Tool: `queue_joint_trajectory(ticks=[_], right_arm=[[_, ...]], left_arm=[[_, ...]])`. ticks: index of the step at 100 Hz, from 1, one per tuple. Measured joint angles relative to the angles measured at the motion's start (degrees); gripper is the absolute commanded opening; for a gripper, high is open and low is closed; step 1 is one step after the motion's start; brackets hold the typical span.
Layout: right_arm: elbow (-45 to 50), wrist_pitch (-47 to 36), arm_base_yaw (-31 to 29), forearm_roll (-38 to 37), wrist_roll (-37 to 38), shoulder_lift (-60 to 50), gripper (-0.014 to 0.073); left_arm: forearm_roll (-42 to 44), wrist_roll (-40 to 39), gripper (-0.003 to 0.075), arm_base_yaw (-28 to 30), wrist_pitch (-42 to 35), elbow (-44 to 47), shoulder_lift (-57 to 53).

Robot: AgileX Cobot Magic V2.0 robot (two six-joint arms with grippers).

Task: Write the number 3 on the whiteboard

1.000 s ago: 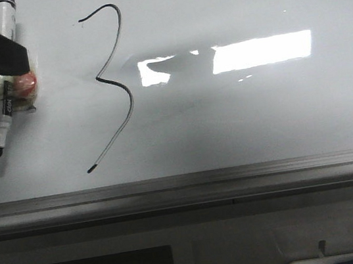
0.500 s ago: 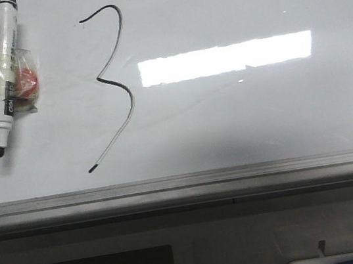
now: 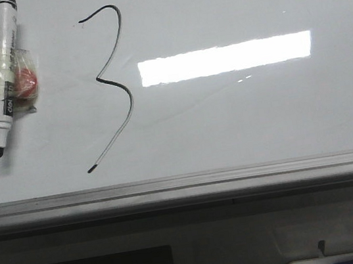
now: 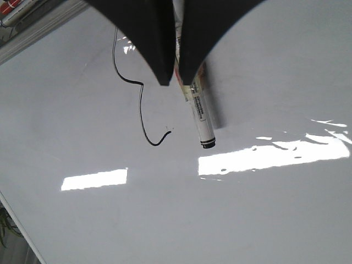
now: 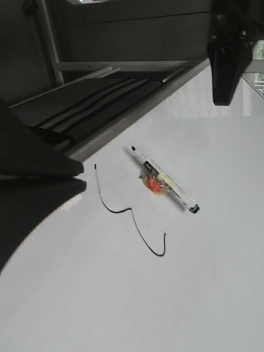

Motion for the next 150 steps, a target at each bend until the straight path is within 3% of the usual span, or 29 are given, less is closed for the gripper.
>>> queue_joint_trajectory(ticks=[61,99,116,130,150], right_arm=[[2.6,3.3,0.0,0.0,0.0,-2.9,-0.0049],[2.6,3.3,0.0,0.0,0.0,-2.9,-0.0049],[2.6,3.3,0.0,0.0,0.0,-2.9,-0.0049],[2.6,3.3,0.0,0.0,0.0,-2.9,-0.0049],[2.6,3.3,0.0,0.0,0.0,-2.9,-0.0049]], left_arm=[[0.1,0.0,-0.0021,0.0,-0.4,0.6,0.0],[0.1,0.0,-0.0021,1.3,-0.4,9.7,-2.5],[0.1,0.0,-0.0021,7.7,-0.1,10.9,-8.3],[0.1,0.0,-0.0021,16.4,2.4,10.9,-11.1],[0.1,0.0,-0.0021,29.4,13.8,10.9,-12.5]])
